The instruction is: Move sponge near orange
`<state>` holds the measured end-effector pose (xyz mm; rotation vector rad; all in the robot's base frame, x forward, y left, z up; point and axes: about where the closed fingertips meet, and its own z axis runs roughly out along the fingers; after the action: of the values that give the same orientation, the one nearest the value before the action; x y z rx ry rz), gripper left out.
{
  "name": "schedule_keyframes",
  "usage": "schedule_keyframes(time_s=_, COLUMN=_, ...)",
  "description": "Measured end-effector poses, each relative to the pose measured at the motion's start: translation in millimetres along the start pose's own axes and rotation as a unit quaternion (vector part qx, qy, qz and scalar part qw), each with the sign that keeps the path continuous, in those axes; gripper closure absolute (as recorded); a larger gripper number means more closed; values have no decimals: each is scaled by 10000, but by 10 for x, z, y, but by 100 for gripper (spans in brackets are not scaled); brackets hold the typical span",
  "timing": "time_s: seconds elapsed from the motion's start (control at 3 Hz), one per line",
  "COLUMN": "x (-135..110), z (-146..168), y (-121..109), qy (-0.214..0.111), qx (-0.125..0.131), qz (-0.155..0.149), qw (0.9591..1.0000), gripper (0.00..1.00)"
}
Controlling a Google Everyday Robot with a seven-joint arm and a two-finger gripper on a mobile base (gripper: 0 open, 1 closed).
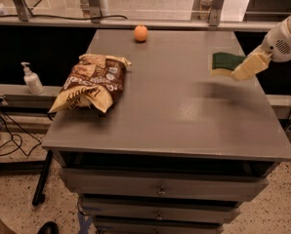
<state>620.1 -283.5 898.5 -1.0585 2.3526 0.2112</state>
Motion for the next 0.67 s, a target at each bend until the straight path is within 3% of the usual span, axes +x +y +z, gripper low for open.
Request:
schedule_keyframes(time_s=0.33, x=6, z=30, y=1, qy=7, qx=-19, qz=208, qw=9998, gripper=100)
schedule_keyframes(time_s=0.67, x=5, z=36, y=4, qy=7, qx=-25, qz=178, qw=9998, gripper=100)
